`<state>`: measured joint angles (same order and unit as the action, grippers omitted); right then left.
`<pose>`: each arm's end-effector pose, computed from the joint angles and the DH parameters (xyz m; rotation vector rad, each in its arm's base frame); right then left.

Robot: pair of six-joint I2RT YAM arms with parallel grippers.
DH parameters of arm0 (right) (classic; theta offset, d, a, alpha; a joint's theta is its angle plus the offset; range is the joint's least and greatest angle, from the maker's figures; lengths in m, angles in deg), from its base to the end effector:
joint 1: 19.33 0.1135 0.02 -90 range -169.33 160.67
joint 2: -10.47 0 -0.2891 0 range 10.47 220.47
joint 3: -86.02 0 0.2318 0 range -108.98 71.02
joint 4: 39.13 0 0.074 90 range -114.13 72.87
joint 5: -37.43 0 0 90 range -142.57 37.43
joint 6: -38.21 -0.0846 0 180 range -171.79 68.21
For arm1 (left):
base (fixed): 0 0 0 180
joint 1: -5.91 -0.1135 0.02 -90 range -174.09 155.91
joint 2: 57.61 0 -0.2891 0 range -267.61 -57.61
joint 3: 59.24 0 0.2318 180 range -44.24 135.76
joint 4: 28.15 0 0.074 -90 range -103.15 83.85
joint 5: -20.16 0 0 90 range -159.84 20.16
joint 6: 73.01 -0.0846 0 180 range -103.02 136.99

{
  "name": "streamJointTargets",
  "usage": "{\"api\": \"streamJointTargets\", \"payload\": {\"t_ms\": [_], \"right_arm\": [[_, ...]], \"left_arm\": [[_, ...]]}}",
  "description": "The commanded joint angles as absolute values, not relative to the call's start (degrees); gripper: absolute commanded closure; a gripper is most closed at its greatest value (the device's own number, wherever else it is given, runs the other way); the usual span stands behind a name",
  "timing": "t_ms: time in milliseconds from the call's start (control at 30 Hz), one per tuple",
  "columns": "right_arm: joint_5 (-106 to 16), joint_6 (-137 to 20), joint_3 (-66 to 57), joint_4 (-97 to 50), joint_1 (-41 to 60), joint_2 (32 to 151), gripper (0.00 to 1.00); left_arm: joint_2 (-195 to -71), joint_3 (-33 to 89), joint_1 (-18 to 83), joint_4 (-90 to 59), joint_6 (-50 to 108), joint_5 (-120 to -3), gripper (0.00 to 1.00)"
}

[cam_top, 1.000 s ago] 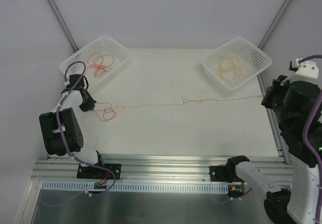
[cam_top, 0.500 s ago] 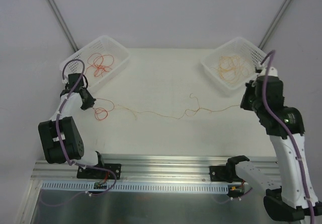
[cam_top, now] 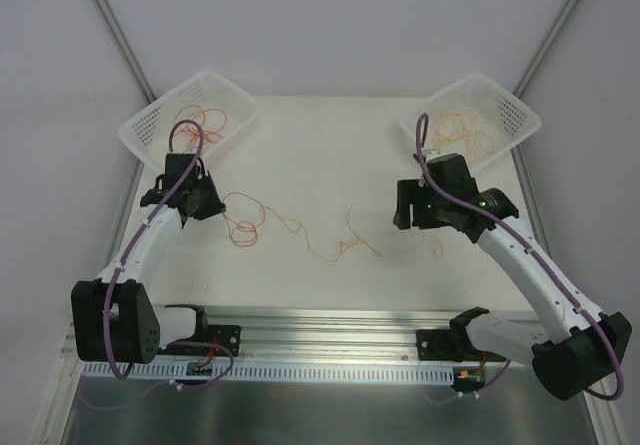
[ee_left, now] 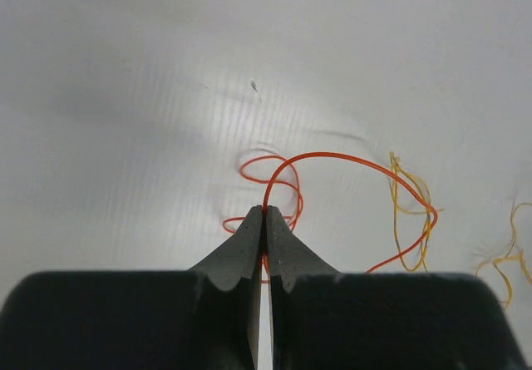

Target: Untangle the cables

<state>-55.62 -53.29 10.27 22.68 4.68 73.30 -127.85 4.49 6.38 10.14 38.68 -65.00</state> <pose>0.2011 0.0846 0.3031 -0.4499 2.3851 0.1379 0.2648 -0.0093 0.2478 -0.3949 2.3345 -0.2876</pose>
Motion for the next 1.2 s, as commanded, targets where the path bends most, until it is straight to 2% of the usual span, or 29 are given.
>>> {"api": "streamJointTargets", "payload": {"t_ms": [0, 200, 500, 900, 1000, 1167], "right_arm": [[-42.8, -52.1, 9.2, 7.9, 10.2, 75.5, 0.3], [-31.0, -52.1, 3.9, -6.4, 16.3, 93.4, 0.28], [-30.6, -54.4, -9.3, -11.2, 20.6, 117.5, 0.34], [-32.4, -49.0, -14.8, -10.8, 26.5, 128.4, 0.45], [-33.3, -49.4, -14.6, -12.0, 26.7, 129.3, 0.51], [-34.4, -48.8, -15.7, -11.7, 27.8, 128.9, 0.51]], "left_arm": [[-125.4, 3.2, 8.8, 10.8, 39.7, -60.1, 1.0], [-123.5, 2.7, 12.0, 11.4, 40.2, -58.7, 1.0], [-119.8, -0.8, 12.2, 13.5, 41.6, -58.4, 1.0], [-116.8, -3.5, 12.2, 14.9, 42.1, -58.1, 1.0], [-116.1, -4.0, 12.2, 15.2, 42.1, -58.1, 1.0], [-115.1, -4.8, 12.2, 15.7, 42.1, -57.8, 1.0]]}}
